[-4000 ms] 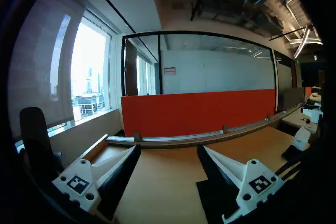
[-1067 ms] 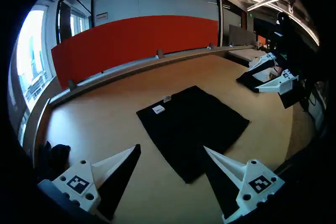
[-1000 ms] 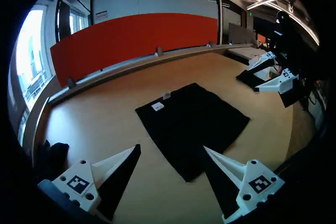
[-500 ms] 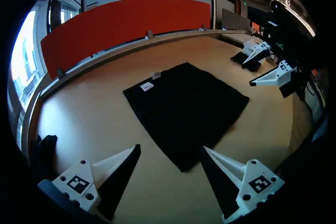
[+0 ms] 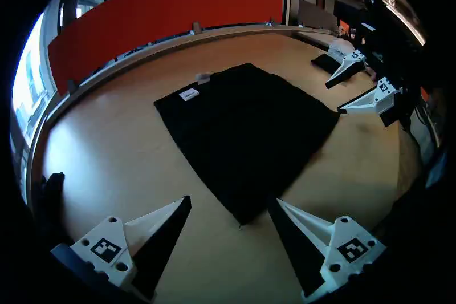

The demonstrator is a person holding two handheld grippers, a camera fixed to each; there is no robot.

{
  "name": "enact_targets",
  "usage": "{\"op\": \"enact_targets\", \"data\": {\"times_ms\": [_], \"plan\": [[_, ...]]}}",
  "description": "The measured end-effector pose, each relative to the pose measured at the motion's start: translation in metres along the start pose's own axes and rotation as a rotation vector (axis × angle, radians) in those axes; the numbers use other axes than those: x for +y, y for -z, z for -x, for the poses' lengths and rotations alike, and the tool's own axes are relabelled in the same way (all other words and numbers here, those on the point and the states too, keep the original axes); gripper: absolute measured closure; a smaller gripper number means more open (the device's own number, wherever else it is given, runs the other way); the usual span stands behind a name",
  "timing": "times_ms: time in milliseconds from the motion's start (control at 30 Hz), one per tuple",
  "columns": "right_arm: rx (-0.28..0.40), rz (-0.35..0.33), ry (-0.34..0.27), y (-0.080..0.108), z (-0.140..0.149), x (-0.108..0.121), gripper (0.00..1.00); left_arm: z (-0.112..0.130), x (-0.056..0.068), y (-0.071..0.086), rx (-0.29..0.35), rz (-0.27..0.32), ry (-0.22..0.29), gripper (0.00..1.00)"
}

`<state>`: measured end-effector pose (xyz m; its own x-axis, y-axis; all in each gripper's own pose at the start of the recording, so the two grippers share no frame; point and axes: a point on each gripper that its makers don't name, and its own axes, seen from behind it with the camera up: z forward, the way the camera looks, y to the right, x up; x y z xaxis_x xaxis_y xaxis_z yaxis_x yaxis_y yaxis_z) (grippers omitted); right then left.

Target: Fold towel

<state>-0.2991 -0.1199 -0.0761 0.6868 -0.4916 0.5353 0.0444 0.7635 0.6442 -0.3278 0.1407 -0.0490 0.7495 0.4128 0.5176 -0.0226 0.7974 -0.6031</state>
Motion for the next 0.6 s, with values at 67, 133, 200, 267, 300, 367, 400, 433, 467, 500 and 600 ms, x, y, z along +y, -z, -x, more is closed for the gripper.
{"op": "enact_targets", "data": {"times_ms": [67, 133, 200, 267, 300, 367, 400, 433, 467, 500, 600], "plan": [[-0.010, -0.004, 0.000, -0.002, 0.004, 0.000, 0.00, 0.002, 0.002, -0.003, -0.007, 0.006, -0.001, 0.00], [-0.019, -0.010, -0.001, -0.002, 0.008, -0.001, 0.00, 0.004, 0.004, -0.006, -0.015, 0.013, -0.004, 0.01], [-0.028, -0.016, -0.004, -0.003, 0.012, -0.002, 0.00, 0.005, 0.007, -0.008, -0.023, 0.020, -0.009, 0.01], [-0.037, -0.020, -0.009, -0.003, 0.016, -0.002, 0.00, 0.007, 0.009, -0.010, -0.032, 0.026, -0.012, 0.00], [-0.042, -0.022, -0.011, -0.003, 0.017, -0.001, 0.00, 0.009, 0.009, -0.012, -0.037, 0.028, -0.013, 0.00], [-0.050, -0.024, -0.016, -0.004, 0.020, -0.001, 0.00, 0.012, 0.010, -0.013, -0.046, 0.030, -0.012, 0.00], [-0.053, -0.025, -0.018, -0.004, 0.022, -0.001, 0.00, 0.012, 0.010, -0.014, -0.049, 0.031, -0.011, 0.00], [-0.054, -0.026, -0.020, -0.005, 0.022, -0.001, 0.00, 0.013, 0.010, -0.014, -0.050, 0.032, -0.009, 0.00], [-0.056, -0.027, -0.021, -0.005, 0.023, 0.000, 0.00, 0.013, 0.010, -0.015, -0.052, 0.033, -0.007, 0.01], [-0.057, -0.029, -0.022, -0.006, 0.024, 0.000, 0.00, 0.013, 0.011, -0.015, -0.054, 0.035, -0.005, 0.01], [-0.059, -0.034, -0.020, -0.006, 0.026, 0.000, 0.01, 0.014, 0.012, -0.015, -0.059, 0.039, 0.000, 0.01]]}}
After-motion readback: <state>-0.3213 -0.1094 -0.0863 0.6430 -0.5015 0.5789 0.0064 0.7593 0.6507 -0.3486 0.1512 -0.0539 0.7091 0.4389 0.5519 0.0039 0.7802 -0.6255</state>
